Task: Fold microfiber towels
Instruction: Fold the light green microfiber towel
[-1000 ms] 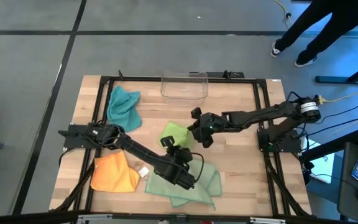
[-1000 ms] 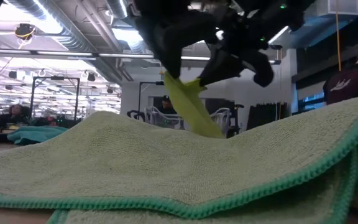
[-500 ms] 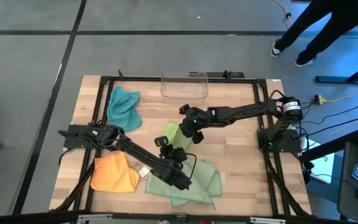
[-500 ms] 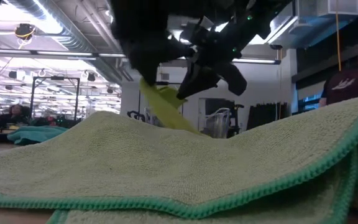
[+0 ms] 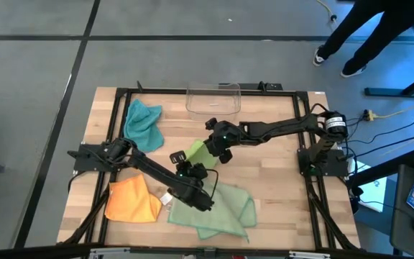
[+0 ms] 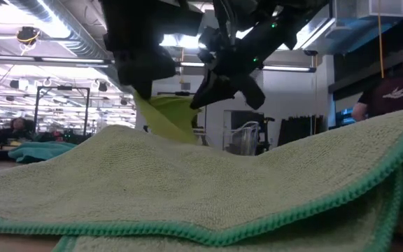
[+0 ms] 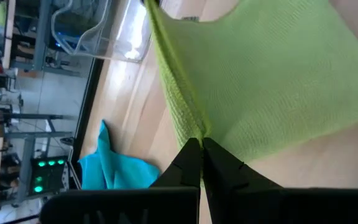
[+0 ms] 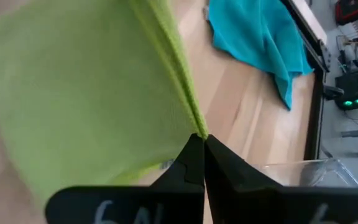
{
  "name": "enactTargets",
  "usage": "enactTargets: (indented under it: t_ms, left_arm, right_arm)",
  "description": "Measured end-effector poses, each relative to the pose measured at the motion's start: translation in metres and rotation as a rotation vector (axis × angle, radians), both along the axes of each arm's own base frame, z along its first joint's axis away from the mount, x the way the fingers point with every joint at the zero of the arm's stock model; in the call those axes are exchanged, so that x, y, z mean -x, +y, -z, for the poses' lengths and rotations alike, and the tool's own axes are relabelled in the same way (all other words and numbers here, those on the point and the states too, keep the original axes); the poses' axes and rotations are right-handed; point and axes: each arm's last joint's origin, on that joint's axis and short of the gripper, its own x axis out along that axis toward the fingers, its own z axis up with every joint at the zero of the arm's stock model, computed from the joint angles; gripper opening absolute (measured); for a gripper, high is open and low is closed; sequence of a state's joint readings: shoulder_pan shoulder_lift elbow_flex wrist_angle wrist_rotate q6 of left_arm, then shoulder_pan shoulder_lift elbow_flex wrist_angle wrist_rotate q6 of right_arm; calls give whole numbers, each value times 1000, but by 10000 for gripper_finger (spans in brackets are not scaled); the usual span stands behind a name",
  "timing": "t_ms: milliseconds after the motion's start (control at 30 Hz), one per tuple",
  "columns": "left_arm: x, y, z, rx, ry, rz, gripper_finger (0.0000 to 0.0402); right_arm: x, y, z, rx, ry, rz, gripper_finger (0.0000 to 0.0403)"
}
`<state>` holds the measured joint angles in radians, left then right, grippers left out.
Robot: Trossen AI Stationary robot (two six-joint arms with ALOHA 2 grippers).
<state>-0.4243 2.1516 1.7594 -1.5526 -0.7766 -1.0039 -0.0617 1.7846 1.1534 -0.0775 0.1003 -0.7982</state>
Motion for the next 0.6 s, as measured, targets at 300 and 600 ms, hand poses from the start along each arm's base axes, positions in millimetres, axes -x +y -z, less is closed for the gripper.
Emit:
enactTargets:
  t_ms: [300,600]
  left_arm:
    - [4,11,5,6,2,-38,0]
    - [5,26,14,20,52,-92,61]
  right_arm:
    - [-4,-2,0,19,-36,-7,18]
    - [-4,-5,0,53,-36,39,102]
